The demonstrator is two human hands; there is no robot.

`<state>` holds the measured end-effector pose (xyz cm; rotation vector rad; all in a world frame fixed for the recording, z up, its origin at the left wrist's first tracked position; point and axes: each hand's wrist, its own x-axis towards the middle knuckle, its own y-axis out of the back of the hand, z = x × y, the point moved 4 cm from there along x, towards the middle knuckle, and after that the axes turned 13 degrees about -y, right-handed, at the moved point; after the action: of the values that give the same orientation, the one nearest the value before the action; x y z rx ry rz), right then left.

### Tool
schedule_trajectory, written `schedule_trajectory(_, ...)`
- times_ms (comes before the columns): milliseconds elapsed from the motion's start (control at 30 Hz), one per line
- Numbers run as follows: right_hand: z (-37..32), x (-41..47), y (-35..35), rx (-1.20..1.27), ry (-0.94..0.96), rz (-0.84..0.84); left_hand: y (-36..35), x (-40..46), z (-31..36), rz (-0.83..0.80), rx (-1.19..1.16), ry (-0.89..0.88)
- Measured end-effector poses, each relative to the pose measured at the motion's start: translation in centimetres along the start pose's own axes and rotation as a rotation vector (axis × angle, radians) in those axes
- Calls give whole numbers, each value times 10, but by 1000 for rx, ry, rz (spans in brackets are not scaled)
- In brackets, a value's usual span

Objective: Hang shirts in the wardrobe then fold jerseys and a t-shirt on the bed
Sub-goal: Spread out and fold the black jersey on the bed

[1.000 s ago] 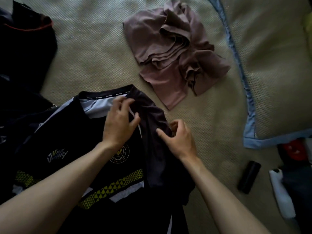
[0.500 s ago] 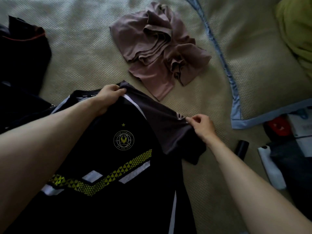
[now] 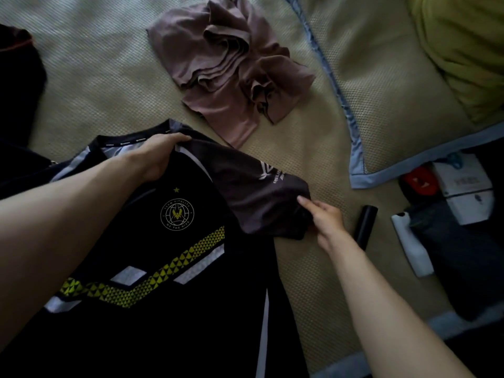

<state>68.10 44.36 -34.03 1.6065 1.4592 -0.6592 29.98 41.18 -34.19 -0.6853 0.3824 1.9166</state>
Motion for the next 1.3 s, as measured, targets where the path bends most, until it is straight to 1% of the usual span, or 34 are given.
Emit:
schedule_trajectory(67,-2,0,-1,292,-82,-139,2,5,-1,75,-35,-51)
schedule_trajectory(133,-4,1,0,452,-133,-216,4,7,-2,112,-21,-125)
schedule_trajectory(267,-4,4,5,492,-204,-238,3,6,-1,134,12,-199)
schedule_trajectory(333,-9,4,9,554,-192,-273,3,4,2,135,14,-230)
schedule_trajectory(400,-14,5,13,619,-173,-320,0,2,7,97,-3,-254)
schedule_trajectory(433,-15,7,15,610,-158,-327,-2,1,10,79,-24,-263)
schedule_trajectory(467,-15,9,17,587,-140,-307,-3,0,13,76,-44,-271)
schedule_trajectory(533,-13,16,22,579,-127,-230,-5,1,18,126,-59,-284)
schedule_trajectory(667,-11,21,34,589,-109,-28,1,8,22,308,37,-357)
schedule_trajectory(733,-10,19,37,517,-80,75,7,13,22,388,187,-409)
schedule_trajectory(800,-8,19,39,395,-56,141,6,11,22,407,503,-484)
schedule_trajectory(867,-6,17,38,244,-20,180,-5,-1,23,356,926,-599)
schedule_trajectory(900,-5,15,37,181,7,185,-16,-10,20,297,1134,-684)
schedule_trajectory(933,-4,10,34,117,43,174,-31,-21,14,216,1292,-805)
schedule_trajectory(967,-2,8,31,58,83,150,-48,-34,5,107,1389,-931)
schedule_trajectory(1033,4,5,25,-64,165,108,-83,-62,-22,-122,1462,-1126)
schedule_trajectory(1067,8,2,25,-134,210,127,-96,-74,-42,-219,1489,-1152)
schedule_trajectory(1100,11,-2,26,-202,263,181,-106,-84,-64,-303,1531,-1124)
schedule_trajectory(1133,13,-9,30,-258,300,264,-112,-93,-84,-368,1580,-1056)
schedule_trajectory(1167,16,-18,36,-275,338,353,-114,-100,-102,-390,1618,-989)
schedule_trajectory(1200,22,-30,42,-285,360,427,-114,-107,-112,-374,1628,-946)
schedule_trajectory(1233,30,-40,47,-308,364,462,-112,-114,-116,-335,1606,-931)
schedule_trajectory(1267,41,-49,48,-367,327,437,-109,-122,-116,-282,1571,-941)
schedule_trajectory(1300,60,-53,47,-443,268,351,-107,-132,-115,-229,1538,-960)
